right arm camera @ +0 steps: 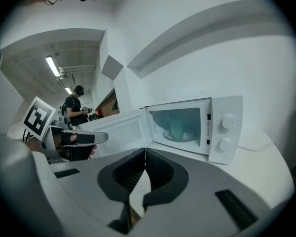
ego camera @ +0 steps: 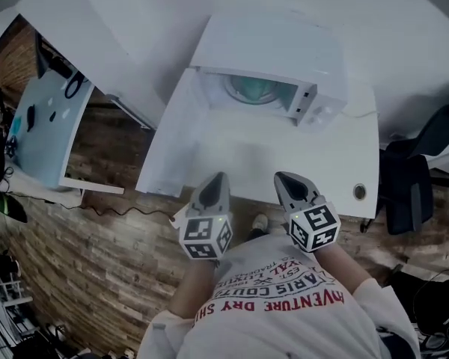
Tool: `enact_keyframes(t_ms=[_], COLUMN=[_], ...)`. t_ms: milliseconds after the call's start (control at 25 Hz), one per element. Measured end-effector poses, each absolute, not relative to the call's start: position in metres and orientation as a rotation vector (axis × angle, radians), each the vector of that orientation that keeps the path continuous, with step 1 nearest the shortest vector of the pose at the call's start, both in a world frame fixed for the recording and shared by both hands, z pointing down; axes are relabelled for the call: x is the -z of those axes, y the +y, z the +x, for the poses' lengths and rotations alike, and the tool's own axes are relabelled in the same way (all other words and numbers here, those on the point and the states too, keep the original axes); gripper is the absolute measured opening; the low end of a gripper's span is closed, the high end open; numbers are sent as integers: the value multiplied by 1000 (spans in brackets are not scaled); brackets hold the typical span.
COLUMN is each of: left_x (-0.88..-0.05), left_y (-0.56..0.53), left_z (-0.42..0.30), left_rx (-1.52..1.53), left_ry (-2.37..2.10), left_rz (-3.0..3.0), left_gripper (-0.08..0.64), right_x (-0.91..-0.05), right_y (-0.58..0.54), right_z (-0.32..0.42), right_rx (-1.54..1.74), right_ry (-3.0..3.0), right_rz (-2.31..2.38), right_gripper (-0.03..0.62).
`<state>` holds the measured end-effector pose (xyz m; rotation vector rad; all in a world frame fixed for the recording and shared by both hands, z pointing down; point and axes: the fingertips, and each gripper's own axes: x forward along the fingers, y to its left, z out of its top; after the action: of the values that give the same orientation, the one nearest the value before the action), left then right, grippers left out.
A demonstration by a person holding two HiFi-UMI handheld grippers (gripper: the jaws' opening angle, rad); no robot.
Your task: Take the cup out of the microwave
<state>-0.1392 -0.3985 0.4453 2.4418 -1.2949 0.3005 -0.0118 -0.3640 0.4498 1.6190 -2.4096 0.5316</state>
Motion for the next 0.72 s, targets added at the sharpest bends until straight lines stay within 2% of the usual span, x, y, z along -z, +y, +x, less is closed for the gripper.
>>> enact_keyframes(t_ms=[720], left_x=[-457], left_y=[-490], left_z=[-51], left_rx=[-367], left_ry=[-1082], left_rz=[2563], left_gripper=[8], right_x=[-453], right_y=[-435], right_z=[76], right_rx=[-575], right_ry=[-2271], right_rz=[1898], right_gripper=[12])
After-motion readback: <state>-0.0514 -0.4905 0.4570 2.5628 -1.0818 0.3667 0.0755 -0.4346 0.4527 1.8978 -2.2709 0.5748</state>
